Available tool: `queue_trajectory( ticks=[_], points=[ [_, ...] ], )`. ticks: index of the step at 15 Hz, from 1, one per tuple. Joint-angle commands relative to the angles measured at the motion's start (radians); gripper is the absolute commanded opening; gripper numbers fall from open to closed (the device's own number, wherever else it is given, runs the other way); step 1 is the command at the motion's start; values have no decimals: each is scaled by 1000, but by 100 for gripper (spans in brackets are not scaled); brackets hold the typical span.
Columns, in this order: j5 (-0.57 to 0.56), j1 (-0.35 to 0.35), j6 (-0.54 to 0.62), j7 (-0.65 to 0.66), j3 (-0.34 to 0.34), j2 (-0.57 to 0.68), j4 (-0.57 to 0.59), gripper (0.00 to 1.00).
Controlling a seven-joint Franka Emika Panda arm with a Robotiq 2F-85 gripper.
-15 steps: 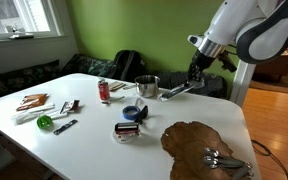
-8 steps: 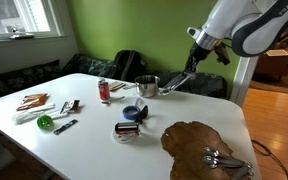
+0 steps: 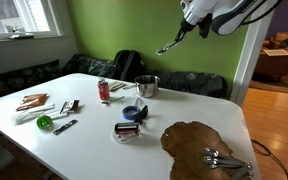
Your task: Remove the spoons with a plastic wrap from the wooden bowl and put them in the pot
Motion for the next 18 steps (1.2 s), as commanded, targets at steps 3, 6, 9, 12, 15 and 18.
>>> queue_trajectory(
  ticks=[3, 6, 9, 12, 15, 18],
  points=[
    [-57, 109, -77, 171, -38, 323, 296, 0],
    [-36, 124, -134, 159, -16, 415, 345, 0],
    [-14, 113, -178, 123, 19, 463, 361, 26],
    [-9, 109, -173, 117, 42, 469, 352, 40],
    [-39, 124, -119, 146, 28, 394, 292, 63],
    [-54, 125, -38, 156, 13, 412, 326, 85]
  ],
)
